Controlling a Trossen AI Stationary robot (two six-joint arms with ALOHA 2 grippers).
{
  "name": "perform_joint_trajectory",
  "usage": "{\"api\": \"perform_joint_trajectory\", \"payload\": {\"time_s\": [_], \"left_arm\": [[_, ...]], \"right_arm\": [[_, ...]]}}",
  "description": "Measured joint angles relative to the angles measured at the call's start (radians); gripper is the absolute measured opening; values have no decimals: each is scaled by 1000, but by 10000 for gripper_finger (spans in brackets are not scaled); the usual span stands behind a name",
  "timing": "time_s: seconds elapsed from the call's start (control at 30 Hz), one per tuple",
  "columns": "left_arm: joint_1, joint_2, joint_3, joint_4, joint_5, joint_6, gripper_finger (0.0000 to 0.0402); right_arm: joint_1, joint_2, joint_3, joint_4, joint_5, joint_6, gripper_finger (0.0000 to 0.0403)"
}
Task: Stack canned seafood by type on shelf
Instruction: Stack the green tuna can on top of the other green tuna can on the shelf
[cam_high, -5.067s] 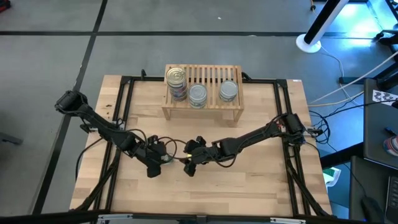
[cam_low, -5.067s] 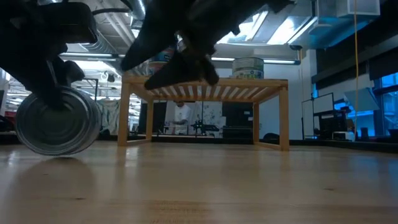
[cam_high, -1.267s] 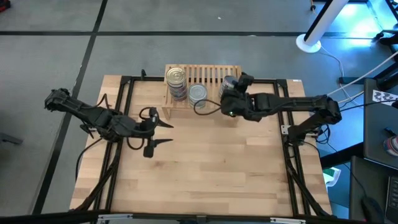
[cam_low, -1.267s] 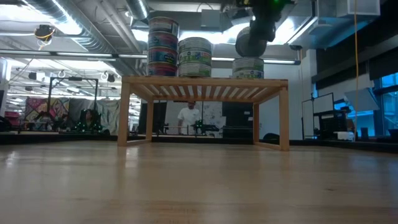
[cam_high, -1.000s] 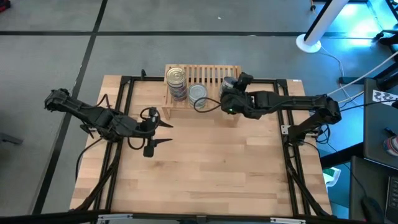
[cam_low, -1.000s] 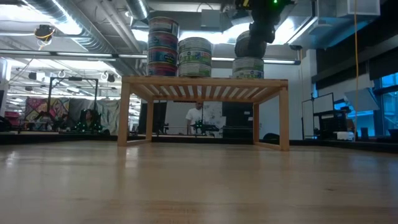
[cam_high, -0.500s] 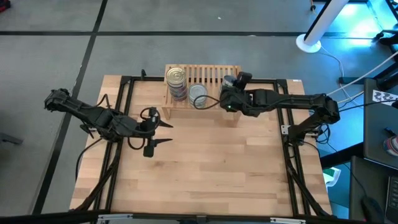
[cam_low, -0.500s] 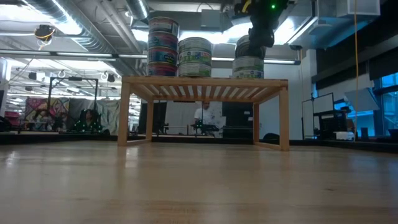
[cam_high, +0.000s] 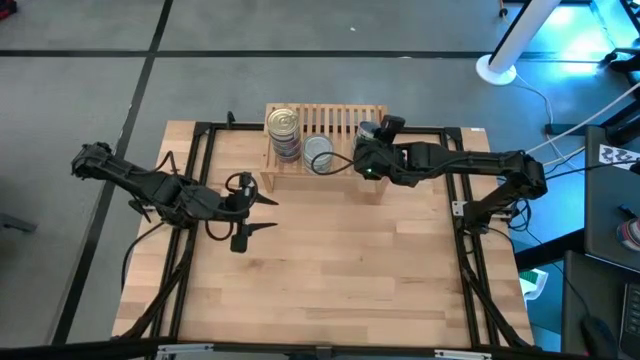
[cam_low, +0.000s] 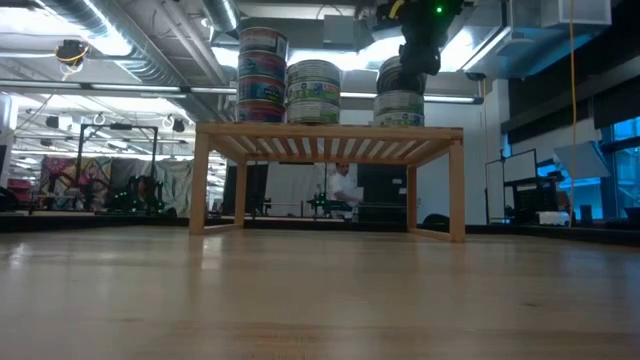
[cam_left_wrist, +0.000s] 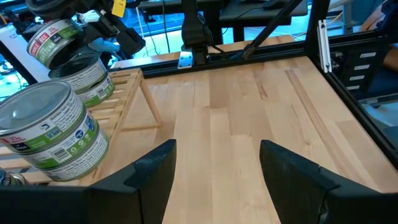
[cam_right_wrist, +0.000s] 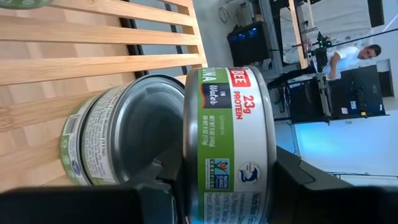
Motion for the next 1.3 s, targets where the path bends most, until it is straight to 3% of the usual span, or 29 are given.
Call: {"api": "perform_joint_trajectory", "payload": {"time_s": [0.97,1.3], "left_arm": [[0,0,0,0,0,0,227],[0,0,0,0,0,0,227]], "right_arm": [[0,0,-1,1,6,0,142],[0,3,-3,-6,-58,0,219]]}}
